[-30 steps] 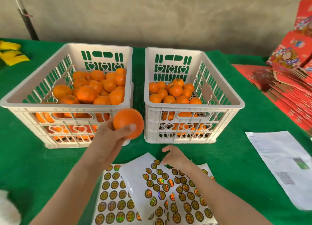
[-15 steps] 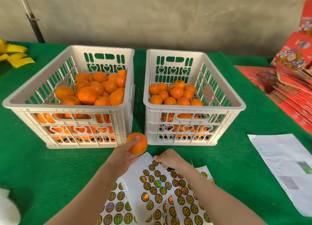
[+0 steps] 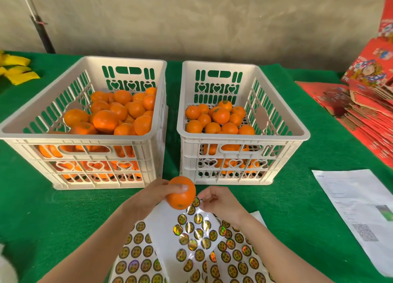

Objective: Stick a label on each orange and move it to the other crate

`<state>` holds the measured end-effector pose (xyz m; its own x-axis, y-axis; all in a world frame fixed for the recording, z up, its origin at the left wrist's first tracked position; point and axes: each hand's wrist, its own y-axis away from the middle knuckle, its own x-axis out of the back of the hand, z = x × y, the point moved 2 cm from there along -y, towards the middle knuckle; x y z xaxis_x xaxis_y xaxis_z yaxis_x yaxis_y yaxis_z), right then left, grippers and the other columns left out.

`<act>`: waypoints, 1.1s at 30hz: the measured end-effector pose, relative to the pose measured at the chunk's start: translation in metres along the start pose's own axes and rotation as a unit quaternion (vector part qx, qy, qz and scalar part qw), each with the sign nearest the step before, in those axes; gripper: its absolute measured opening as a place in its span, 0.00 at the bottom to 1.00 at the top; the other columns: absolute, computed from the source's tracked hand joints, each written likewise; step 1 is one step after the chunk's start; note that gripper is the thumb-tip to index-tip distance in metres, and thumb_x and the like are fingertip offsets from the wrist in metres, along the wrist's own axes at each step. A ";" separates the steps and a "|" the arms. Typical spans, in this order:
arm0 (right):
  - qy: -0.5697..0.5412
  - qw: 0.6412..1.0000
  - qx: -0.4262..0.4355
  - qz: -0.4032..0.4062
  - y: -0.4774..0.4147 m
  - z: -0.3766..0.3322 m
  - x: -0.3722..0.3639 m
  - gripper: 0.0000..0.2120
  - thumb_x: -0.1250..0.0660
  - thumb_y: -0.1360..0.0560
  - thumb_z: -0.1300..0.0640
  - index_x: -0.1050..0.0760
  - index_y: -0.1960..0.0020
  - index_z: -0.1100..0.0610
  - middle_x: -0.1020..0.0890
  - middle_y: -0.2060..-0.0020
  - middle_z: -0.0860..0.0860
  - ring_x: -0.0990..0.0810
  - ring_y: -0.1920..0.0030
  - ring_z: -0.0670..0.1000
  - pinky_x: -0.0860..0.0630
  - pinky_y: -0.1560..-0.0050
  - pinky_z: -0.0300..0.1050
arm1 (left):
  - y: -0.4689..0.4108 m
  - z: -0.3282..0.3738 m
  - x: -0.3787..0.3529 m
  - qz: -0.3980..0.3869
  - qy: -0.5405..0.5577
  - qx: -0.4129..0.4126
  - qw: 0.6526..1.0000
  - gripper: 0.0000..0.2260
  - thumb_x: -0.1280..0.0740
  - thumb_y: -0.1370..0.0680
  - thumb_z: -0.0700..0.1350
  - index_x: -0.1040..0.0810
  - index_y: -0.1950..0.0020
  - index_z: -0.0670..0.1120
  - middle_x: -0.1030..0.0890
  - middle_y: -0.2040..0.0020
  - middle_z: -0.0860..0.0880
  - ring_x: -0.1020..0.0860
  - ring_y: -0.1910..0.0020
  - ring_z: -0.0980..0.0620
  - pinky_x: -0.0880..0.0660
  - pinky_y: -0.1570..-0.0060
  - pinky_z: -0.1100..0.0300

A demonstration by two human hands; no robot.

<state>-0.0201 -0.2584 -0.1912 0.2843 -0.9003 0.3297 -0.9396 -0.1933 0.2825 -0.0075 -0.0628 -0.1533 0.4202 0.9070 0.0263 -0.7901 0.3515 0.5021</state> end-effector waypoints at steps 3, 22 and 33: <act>0.028 1.000 0.003 0.009 0.004 -0.003 0.000 0.08 0.28 0.29 0.61 0.22 0.60 0.48 0.19 0.63 0.46 0.22 0.59 0.44 0.25 0.53 0.36 | -0.003 0.005 -0.004 -0.002 -0.008 0.008 1.000 0.41 0.25 0.49 0.63 0.25 0.40 0.46 0.19 0.44 0.43 0.21 0.45 0.43 0.27 0.38 0.47; -0.156 0.980 -0.048 0.113 0.017 -0.001 0.000 0.10 0.38 0.23 0.67 0.24 0.60 0.57 0.20 0.64 0.52 0.21 0.62 0.49 0.22 0.60 0.42 | -0.015 0.004 -0.005 -0.039 -0.021 0.000 0.999 0.46 0.28 0.47 0.63 0.31 0.32 0.46 0.26 0.36 0.43 0.27 0.37 0.43 0.34 0.32 0.46; -0.135 0.985 -0.028 0.101 0.020 -0.001 0.003 0.09 0.40 0.22 0.68 0.26 0.58 0.59 0.20 0.63 0.54 0.20 0.62 0.49 0.20 0.55 0.43 | -0.019 -0.005 -0.037 -0.071 0.281 0.034 0.956 0.34 0.23 0.36 0.52 0.32 0.33 0.49 0.29 0.35 0.38 0.22 0.43 0.35 0.20 0.53 0.49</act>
<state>-0.0383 -0.2648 -0.1836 0.0241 -0.9907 0.1341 -0.9576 0.0156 0.2877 -0.0102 -0.1017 -0.1677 0.2006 0.8390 -0.5058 -0.7043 0.4824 0.5209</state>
